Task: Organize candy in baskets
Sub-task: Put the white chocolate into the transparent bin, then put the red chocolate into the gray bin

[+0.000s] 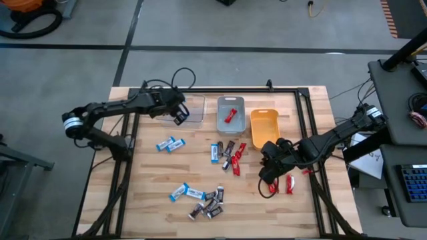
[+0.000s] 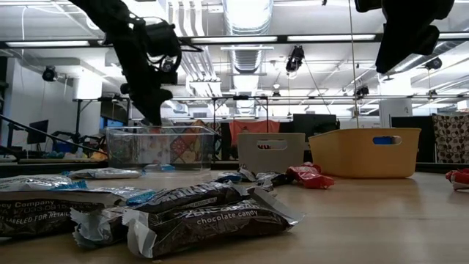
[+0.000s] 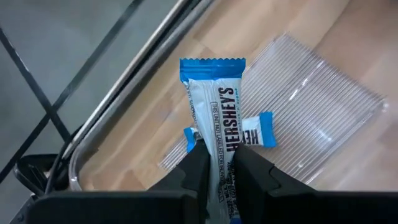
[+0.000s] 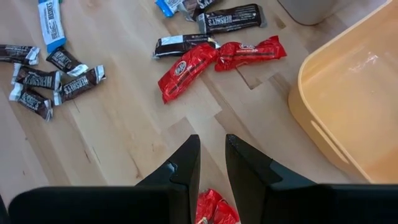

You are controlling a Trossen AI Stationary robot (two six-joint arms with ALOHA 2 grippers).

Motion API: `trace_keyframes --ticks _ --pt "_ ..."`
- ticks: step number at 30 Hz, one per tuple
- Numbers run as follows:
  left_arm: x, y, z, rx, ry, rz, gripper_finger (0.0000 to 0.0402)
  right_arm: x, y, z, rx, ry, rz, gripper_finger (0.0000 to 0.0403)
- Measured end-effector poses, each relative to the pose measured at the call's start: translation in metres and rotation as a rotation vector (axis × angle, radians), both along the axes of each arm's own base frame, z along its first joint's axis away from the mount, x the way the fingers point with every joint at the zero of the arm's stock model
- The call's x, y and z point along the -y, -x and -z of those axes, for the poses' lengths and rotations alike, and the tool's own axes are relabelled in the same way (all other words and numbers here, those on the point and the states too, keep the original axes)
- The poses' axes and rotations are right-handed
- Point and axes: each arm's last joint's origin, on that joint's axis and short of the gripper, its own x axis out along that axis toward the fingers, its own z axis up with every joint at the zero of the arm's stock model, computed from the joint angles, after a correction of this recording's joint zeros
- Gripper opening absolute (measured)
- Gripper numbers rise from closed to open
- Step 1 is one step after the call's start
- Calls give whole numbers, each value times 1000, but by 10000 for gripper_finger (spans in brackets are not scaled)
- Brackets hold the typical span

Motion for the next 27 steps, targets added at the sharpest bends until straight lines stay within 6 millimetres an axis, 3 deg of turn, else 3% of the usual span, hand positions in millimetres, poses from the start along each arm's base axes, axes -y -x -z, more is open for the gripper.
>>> trace_keyframes --ticks 6,19,23,27 --pt "-2 -4 9 -32 17 -3 44 -1 -3 -1 33 -13 -4 68" --pt "1 -4 7 -17 13 -3 137 -2 -5 -2 58 -23 -5 68" --pt "12 -6 -1 40 26 10 143 -2 -5 -2 59 -25 -2 68" --pt "37 -11 -12 122 55 91 144 -2 -5 -2 59 -26 -1 68"
